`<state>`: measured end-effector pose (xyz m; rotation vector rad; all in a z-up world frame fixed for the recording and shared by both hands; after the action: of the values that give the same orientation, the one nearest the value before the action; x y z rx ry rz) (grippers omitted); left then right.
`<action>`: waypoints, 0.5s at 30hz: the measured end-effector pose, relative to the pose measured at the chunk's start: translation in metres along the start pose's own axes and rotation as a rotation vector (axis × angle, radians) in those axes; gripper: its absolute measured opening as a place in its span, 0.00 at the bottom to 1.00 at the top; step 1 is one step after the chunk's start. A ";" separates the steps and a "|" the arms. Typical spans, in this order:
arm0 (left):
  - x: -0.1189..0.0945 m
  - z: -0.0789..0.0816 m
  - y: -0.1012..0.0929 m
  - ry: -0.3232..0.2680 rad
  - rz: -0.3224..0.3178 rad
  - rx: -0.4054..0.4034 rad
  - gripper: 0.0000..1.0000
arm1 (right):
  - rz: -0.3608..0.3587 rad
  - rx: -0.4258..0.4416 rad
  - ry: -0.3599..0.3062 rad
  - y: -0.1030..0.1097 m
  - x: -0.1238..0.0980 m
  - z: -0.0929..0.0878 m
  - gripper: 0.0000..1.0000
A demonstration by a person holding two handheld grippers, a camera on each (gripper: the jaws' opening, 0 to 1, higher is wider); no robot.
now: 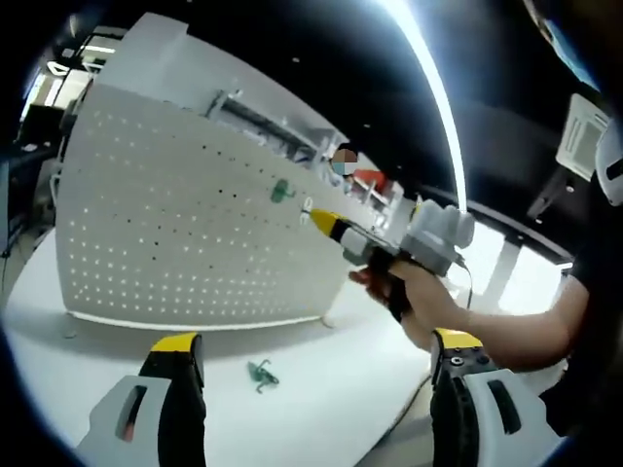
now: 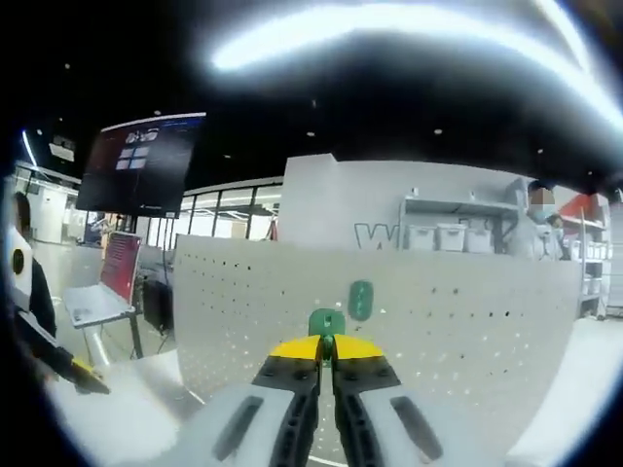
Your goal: Insert the hook assembly into the mounting plate slot until the hook locks in place.
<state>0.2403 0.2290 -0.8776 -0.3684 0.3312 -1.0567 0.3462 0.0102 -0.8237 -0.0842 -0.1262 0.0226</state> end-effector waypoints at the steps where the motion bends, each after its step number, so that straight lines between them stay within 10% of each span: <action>1: 0.000 0.000 0.001 0.005 0.001 0.003 0.98 | -0.003 -0.001 -0.003 -0.002 0.003 0.000 0.00; 15: -0.001 -0.004 0.010 0.019 0.012 -0.016 0.97 | -0.107 -0.019 -0.046 -0.034 0.037 0.006 0.00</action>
<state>0.2461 0.2334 -0.8854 -0.3704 0.3590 -1.0469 0.3832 -0.0224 -0.8105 -0.0956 -0.1768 -0.0835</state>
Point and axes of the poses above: the point that each gripper's makers call its tool centre point, and the gripper's own axes: x roughly forward along the fingers, y roughly to its left, z roughly out of its top, the point moved 8 cm from there along -x, roughly backward along the fingers, and after that the axes turned 7 degrees about -z, right-handed, at the moved point
